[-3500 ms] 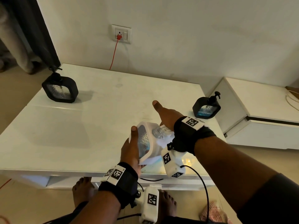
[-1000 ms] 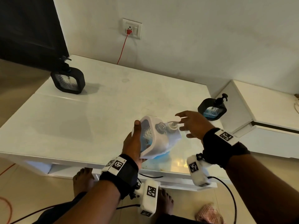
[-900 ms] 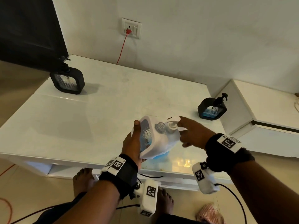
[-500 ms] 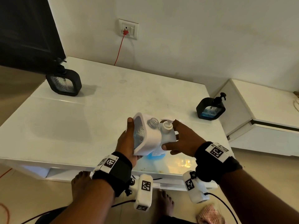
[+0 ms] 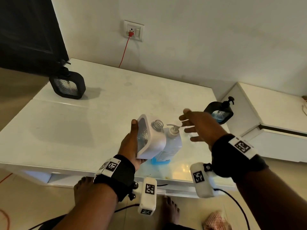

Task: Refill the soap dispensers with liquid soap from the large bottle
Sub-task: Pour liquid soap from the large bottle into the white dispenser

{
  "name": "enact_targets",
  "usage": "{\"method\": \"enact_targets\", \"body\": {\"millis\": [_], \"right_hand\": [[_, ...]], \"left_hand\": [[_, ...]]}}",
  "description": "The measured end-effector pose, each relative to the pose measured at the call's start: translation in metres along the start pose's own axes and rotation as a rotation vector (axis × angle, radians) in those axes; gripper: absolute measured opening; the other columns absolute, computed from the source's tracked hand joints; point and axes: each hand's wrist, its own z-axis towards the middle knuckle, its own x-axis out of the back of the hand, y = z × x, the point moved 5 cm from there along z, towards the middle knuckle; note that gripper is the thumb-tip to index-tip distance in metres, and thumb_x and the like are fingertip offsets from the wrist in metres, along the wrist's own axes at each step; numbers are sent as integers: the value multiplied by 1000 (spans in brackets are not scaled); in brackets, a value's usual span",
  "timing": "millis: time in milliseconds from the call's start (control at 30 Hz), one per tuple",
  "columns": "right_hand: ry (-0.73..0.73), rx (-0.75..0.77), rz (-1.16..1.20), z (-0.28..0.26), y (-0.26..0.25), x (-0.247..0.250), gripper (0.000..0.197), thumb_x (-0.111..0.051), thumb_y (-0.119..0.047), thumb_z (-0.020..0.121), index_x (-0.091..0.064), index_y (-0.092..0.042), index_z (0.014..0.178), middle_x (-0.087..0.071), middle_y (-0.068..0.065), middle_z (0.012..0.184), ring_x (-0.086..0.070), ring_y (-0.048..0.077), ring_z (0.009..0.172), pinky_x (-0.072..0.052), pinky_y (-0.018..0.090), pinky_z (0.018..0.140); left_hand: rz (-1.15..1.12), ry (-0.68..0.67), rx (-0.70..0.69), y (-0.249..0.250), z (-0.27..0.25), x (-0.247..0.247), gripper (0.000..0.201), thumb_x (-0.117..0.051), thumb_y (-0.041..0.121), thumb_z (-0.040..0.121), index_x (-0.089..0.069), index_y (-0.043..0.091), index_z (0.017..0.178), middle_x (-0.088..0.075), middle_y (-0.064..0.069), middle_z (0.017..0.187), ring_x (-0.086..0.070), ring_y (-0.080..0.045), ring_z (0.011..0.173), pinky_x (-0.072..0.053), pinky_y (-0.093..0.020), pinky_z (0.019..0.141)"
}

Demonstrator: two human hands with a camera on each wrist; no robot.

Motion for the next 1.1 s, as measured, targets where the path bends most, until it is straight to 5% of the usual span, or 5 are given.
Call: {"method": "enact_targets", "body": {"millis": [100, 233, 333, 933, 1100], "right_hand": [[3, -44, -131, 2, -23, -10, 75, -29, -74, 93, -72, -12, 103, -70, 5, 104, -62, 27, 99, -53, 49, 91], [-1, -75, -309, 6, -32, -31, 94, -17, -79, 89, -69, -2, 99, -69, 16, 100, -66, 37, 96, -54, 49, 91], [2, -89, -337, 12, -27, -37, 88, -19, -80, 89, -67, -6, 86, -70, 14, 97, -66, 36, 96, -50, 46, 96], [7, -135, -284, 18, -21, -46, 39, -26, -52, 104, -47, -19, 102, -59, 17, 116, -57, 32, 105, -44, 41, 104], [23, -107, -358, 17, -20, -44, 50, -26, -37, 107, -55, -1, 128, -49, 17, 103, -55, 41, 115, -44, 46, 102]], "left_hand": [[-2, 13, 9, -2, 0, 1, 75, -48, 83, 78, -66, 34, 133, -77, -5, 120, -69, -28, 114, -58, -38, 77], [-1, 8, 3, -3, -1, 0, 76, -51, 82, 73, -66, 34, 130, -77, -7, 118, -71, -29, 111, -60, -38, 73], [1, -5, 0, -2, 0, 0, 72, -49, 82, 79, -66, 34, 130, -77, -8, 116, -71, -30, 111, -61, -40, 76], [82, 58, -19, -4, 3, 5, 89, -62, 90, 58, -70, 34, 127, -77, -7, 117, -73, -33, 109, -61, -49, 84], [67, 59, -15, -2, -1, 3, 80, -59, 82, 65, -69, 32, 127, -78, -9, 114, -74, -33, 106, -61, -45, 75]]}}
